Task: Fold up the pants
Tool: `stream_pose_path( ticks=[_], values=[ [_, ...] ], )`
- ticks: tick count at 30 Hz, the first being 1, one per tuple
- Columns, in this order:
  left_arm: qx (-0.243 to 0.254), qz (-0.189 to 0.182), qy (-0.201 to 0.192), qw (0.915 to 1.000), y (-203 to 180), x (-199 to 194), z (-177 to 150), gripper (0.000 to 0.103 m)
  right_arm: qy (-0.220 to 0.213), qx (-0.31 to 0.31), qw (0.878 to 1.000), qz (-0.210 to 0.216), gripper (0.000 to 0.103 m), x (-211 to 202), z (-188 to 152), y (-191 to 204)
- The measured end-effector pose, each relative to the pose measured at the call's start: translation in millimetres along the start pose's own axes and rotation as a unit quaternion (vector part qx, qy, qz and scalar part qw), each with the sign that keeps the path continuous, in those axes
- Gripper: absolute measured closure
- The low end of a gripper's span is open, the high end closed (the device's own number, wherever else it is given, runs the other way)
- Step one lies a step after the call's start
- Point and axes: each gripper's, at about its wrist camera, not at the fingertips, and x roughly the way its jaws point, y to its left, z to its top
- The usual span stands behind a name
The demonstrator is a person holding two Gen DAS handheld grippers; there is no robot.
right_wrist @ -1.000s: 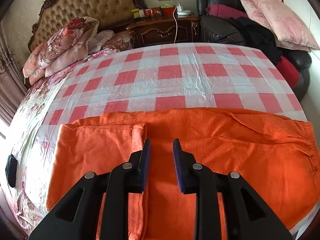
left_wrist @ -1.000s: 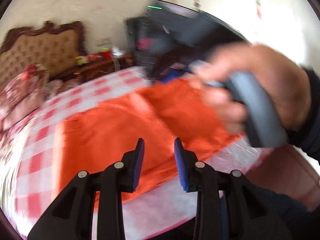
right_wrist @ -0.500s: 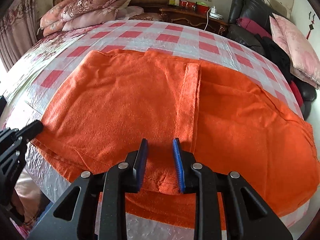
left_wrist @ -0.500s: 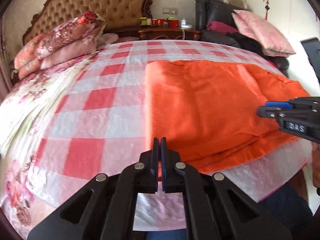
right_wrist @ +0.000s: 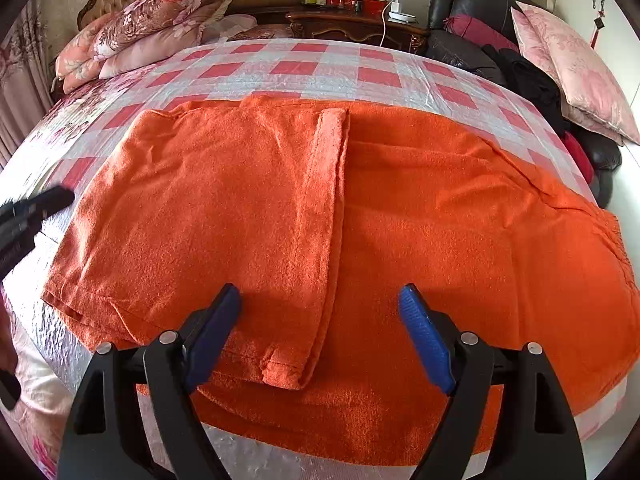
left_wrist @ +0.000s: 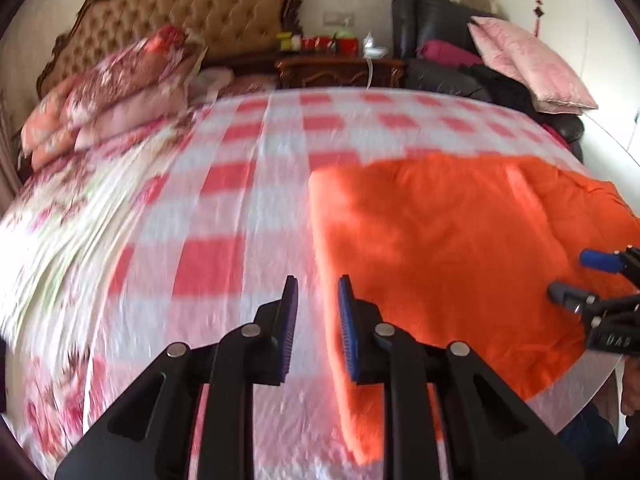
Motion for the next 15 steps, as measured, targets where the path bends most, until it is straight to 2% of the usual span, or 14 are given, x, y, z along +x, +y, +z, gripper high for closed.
stream_pose_path(
  ticks=[2, 3, 4, 6, 7, 8, 10, 11, 12, 14, 15],
  values=[
    [0.014, -0.04, -0.003, 0.9991, -8, 6, 13, 0.072, 0.0, -0.002, 1.0, 0.001, 0.024, 0, 0, 0],
    [0.017, -0.06, 0.008, 0.998, -10, 15, 17, 0.07, 0.001, 0.0, 1.0, 0.002, 0.023, 0, 0, -1],
    [0.016, -0.06, 0.029, 0.9976, -9, 28, 20, 0.068, 0.003, 0.005, 1.0, 0.004, 0.023, 1, 0, -2],
    [0.003, -0.016, 0.063, 0.9978, -2, 44, 22, 0.065, 0.006, 0.009, 1.0, 0.007, 0.023, 1, 0, -3],
    [-0.012, -0.006, 0.063, 0.9979, 6, 45, 23, 0.05, 0.006, 0.009, 1.0, 0.007, 0.023, 1, 0, -3],
    [-0.02, 0.008, 0.062, 0.9978, 10, 45, 25, 0.044, 0.005, 0.008, 1.0, 0.006, 0.022, 1, 0, -3],
    [-0.018, 0.056, 0.067, 0.996, 18, 47, 27, 0.038, 0.004, 0.011, 1.0, 0.007, 0.021, 1, 0, -3],
    [-0.019, 0.067, 0.065, 0.9954, 20, 46, 30, 0.037, 0.005, 0.012, 1.0, 0.009, 0.02, 2, 0, -4],
    [-0.024, 0.067, 0.06, 0.9956, 22, 43, 33, 0.037, 0.007, 0.013, 1.0, 0.01, 0.019, 3, 1, -5],
    [-0.028, 0.057, 0.054, 0.9965, 22, 41, 39, 0.023, 0.008, 0.013, 1.0, 0.013, 0.019, 3, 1, -6],
    [-0.025, 0.05, 0.05, 0.9972, 19, 41, 41, 0.02, 0.008, 0.013, 1.0, 0.013, 0.018, 3, 1, -6]
  ],
)
